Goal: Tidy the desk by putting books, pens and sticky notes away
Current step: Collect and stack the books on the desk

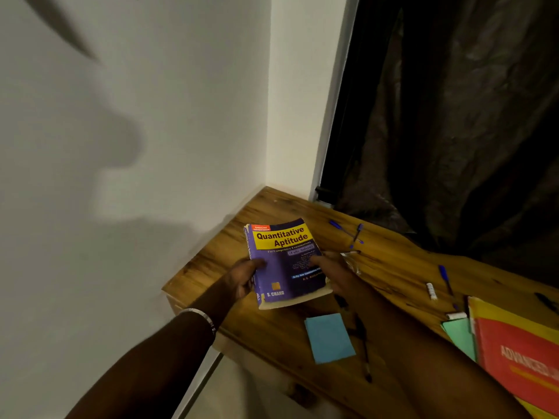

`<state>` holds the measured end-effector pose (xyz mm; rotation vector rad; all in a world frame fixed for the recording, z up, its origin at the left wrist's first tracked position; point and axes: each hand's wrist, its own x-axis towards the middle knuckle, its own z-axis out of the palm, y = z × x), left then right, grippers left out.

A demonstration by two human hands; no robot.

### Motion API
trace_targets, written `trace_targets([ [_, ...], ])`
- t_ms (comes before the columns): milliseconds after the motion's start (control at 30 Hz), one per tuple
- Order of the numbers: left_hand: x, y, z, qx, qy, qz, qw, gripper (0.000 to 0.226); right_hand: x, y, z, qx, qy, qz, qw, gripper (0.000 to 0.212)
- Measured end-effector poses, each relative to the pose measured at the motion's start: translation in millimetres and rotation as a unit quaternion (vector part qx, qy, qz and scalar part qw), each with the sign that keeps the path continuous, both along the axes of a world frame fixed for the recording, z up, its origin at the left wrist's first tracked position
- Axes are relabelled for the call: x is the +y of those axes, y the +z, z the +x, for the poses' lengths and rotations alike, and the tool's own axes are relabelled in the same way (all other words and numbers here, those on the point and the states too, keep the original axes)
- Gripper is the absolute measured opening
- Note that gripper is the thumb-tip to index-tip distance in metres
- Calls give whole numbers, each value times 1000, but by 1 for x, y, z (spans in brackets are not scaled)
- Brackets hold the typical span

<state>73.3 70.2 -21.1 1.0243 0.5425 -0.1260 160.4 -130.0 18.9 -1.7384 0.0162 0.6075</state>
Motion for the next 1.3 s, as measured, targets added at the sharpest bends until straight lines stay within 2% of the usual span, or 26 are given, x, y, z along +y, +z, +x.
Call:
trace_targets([
  [133,-30,9,16,0,-43,-1,999,23,-38,2,0,-15,-36,6,999,16],
  [333,-81,9,41,-19,-100,38,994,28,-102,9,-6,-31,-105,49,993,16],
  [567,-172,21,57,-38,-169,37,984,48,-190,17,-15,-25,-170,44,984,19],
  [633,-201,23,60,-19,-181,55,982,55,-219,19,-20,-28,-194,39,980,19],
  [800,-279,29,62,7,-207,102,973,31,-295,19,-38,-14,-245,38,969,30],
  [900,-322,28,58,4,-207,92,974,36,-337,20,-50,-2,-263,44,964,28],
  [1033,-374,23,53,-16,-221,76,972,26,-387,16,-62,-5,-282,41,959,27],
  [1300,-462,2,43,18,-261,120,957,32,-463,-14,-84,-18,-321,15,947,33],
])
